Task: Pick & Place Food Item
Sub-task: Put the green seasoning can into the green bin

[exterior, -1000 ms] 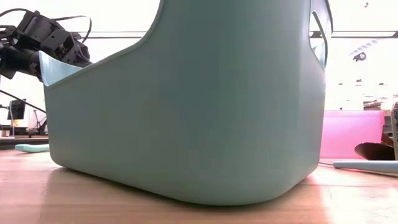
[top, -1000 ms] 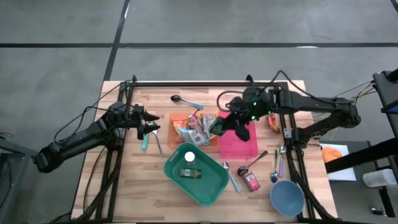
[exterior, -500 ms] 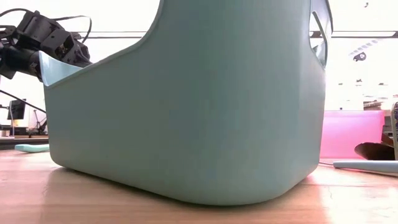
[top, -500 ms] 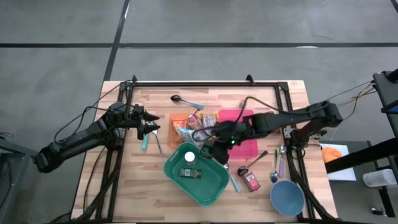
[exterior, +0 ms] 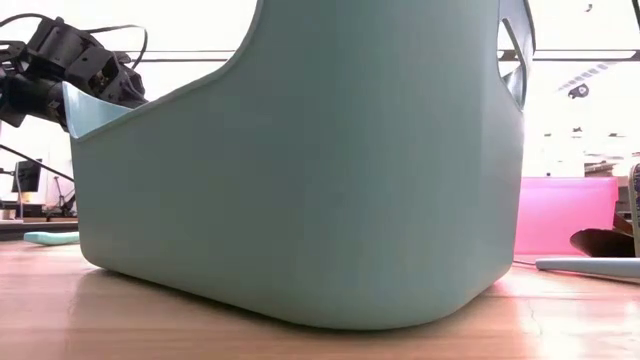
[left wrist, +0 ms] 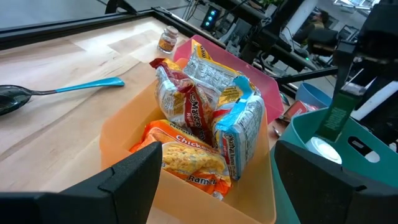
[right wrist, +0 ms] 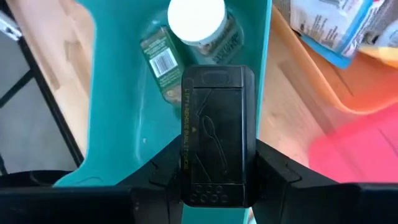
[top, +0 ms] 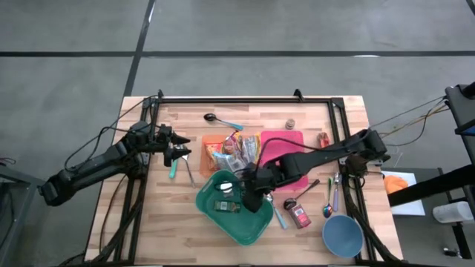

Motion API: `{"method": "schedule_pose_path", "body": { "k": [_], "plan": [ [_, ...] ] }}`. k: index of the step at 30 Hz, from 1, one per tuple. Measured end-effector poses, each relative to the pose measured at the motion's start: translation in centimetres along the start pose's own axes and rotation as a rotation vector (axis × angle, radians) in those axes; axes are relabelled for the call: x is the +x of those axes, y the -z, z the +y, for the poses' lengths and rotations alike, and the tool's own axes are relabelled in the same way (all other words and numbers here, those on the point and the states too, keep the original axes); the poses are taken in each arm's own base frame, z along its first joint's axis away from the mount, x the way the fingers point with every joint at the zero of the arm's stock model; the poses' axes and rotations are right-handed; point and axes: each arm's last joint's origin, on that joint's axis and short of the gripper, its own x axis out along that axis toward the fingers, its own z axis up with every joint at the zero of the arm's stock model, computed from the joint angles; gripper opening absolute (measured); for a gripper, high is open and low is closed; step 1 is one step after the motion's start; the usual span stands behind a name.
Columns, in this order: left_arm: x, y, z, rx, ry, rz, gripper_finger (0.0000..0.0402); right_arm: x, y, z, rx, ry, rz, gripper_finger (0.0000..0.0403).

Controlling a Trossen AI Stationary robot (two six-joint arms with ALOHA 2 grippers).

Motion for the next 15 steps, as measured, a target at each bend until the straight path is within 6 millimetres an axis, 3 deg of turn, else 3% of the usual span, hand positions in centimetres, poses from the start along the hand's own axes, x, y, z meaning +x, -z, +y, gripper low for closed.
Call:
{"method": "schedule_pose_path", "body": {
  "k": [8,15],
  "plan": [
    [0.0,0.0,0.0,0.0,0.0,0.0,0.0315,3.2,-0.1,0.6,0.029,0.044,0.042,0.0138],
    [0.0,0.0,0.0,-0.002,-0.001,0.003,0.0315,6.4,0.1,0.5,0.043,0.096,0.075,0.0122]
  ]
}}
